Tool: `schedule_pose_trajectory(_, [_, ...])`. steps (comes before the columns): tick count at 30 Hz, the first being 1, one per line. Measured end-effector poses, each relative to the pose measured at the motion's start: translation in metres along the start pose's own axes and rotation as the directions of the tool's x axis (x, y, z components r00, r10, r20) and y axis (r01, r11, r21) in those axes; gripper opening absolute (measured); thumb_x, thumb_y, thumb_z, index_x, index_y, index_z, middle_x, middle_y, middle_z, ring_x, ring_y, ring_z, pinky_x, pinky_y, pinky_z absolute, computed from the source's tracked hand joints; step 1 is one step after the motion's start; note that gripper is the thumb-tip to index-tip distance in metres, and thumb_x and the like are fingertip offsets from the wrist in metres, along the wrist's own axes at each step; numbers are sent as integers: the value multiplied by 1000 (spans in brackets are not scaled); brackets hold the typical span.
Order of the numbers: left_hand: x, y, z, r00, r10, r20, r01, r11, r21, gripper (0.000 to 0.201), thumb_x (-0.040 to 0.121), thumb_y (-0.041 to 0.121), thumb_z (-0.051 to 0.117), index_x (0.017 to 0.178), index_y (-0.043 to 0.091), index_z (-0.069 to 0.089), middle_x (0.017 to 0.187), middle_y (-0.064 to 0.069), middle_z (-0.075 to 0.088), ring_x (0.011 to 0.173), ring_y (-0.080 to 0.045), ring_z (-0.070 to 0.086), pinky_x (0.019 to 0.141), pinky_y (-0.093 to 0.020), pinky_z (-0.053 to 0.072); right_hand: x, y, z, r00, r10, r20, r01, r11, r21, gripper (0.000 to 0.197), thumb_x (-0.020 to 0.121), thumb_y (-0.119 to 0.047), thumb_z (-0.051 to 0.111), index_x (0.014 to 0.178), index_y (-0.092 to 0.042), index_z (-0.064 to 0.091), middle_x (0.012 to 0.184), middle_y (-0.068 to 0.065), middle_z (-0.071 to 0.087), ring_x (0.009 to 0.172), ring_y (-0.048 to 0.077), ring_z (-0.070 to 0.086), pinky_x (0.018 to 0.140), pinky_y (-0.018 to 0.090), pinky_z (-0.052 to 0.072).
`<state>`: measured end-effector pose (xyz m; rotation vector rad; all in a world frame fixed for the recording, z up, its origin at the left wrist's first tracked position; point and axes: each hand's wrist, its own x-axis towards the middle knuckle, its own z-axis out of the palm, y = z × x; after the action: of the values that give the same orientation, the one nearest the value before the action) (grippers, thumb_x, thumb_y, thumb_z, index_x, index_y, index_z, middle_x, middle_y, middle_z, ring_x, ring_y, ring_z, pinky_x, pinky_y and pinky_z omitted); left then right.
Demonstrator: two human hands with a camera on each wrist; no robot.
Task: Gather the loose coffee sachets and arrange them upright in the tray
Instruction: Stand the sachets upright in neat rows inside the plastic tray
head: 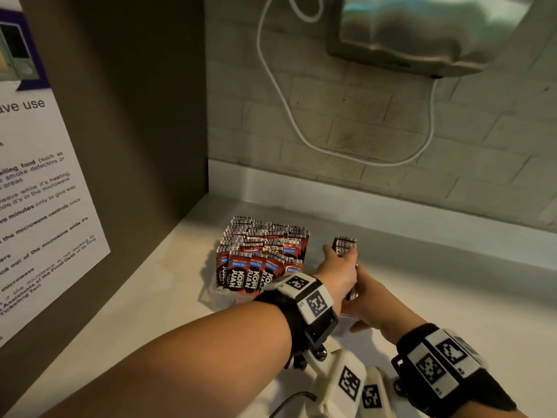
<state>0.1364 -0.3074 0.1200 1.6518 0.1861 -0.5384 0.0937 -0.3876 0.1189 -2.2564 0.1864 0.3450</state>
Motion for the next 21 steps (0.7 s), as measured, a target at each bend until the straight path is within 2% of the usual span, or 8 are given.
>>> schedule_pose_trajectory(2, [2,-2,3,999,37,-29,-36,998,59,61,104,35,31,155,27,-2,150,-17,36,134,-34,40,108,-41,33,0,1,1,1000,2,0,-2,1000,6,94,76,-10,76,147,-36,20,106,-6,55,93,23,64,70,44,60])
schedule_pose_trajectory(5, [13,-4,6,997,62,-45,-60,997,53,58,102,25,33,154,32,7,133,-18,54,116,-33,56,99,-41,45,1,2,1,1000,2,-7,-2,1000,-1,92,76,-10,75,146,-36,22,104,-7,54,91,20,63,65,39,61])
schedule_pose_trajectory(7, [16,-3,5,998,48,-38,-47,998,35,56,101,28,32,153,32,12,137,-17,52,117,-32,56,101,-42,45,2,2,1,1000,6,-12,-6,1000,-15,92,76,-9,74,147,-35,21,107,-4,53,95,22,62,65,38,61])
schedule_pose_trajectory(10, [16,-2,4,998,61,-33,-60,998,29,57,103,29,33,154,32,9,141,-14,49,122,-32,53,105,-42,42,2,2,0,1000,15,-13,-16,1000,-20,92,76,-8,74,147,-35,21,109,-3,52,98,24,61,67,39,60])
schedule_pose_trajectory(14, [19,-3,5,997,54,-47,-53,998,16,52,103,31,33,153,23,18,144,-15,45,128,-31,47,107,-39,37,3,1,0,999,32,-6,-32,999,-21,94,76,-6,73,147,-36,20,117,-1,52,103,26,60,67,38,60])
schedule_pose_trajectory(17, [20,-3,7,998,40,-52,-42,999,-34,53,102,33,35,153,26,19,143,-14,46,126,-31,49,108,-41,38,3,0,-1,999,36,1,-36,999,-18,95,76,-5,73,148,-36,19,114,-3,50,103,26,60,67,38,60])
schedule_pose_trajectory(21, [17,2,7,998,9,-57,-17,989,-144,63,96,57,33,151,29,24,143,-12,46,127,-31,48,110,-44,35,1,-1,-1,999,43,23,-43,999,0,94,75,-4,74,147,-34,21,104,-7,50,96,21,60,70,39,60])
